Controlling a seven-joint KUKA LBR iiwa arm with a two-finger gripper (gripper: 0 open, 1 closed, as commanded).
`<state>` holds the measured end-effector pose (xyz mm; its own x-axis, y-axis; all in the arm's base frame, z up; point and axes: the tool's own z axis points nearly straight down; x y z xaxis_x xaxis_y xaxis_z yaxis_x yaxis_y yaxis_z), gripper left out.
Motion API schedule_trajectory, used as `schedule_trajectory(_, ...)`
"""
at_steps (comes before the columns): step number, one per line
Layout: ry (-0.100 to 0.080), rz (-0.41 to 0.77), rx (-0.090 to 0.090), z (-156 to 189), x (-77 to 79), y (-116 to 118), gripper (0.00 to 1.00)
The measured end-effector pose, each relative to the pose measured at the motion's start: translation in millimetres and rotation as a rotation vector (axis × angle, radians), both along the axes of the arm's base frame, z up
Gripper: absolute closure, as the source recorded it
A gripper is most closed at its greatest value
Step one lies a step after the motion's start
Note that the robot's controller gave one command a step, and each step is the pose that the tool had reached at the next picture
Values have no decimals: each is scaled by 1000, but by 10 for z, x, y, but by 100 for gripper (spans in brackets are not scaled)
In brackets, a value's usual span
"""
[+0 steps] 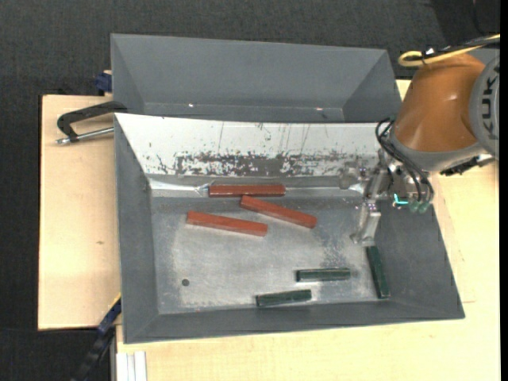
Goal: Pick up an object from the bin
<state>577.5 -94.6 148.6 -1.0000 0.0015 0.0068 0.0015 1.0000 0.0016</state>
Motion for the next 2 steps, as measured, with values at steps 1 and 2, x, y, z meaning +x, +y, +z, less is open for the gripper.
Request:
schedule_trajectory(1,-8,1,-1,48,20,2,0)
schedule_trajectory(2,-15,-47,-2,-403,35,326,0)
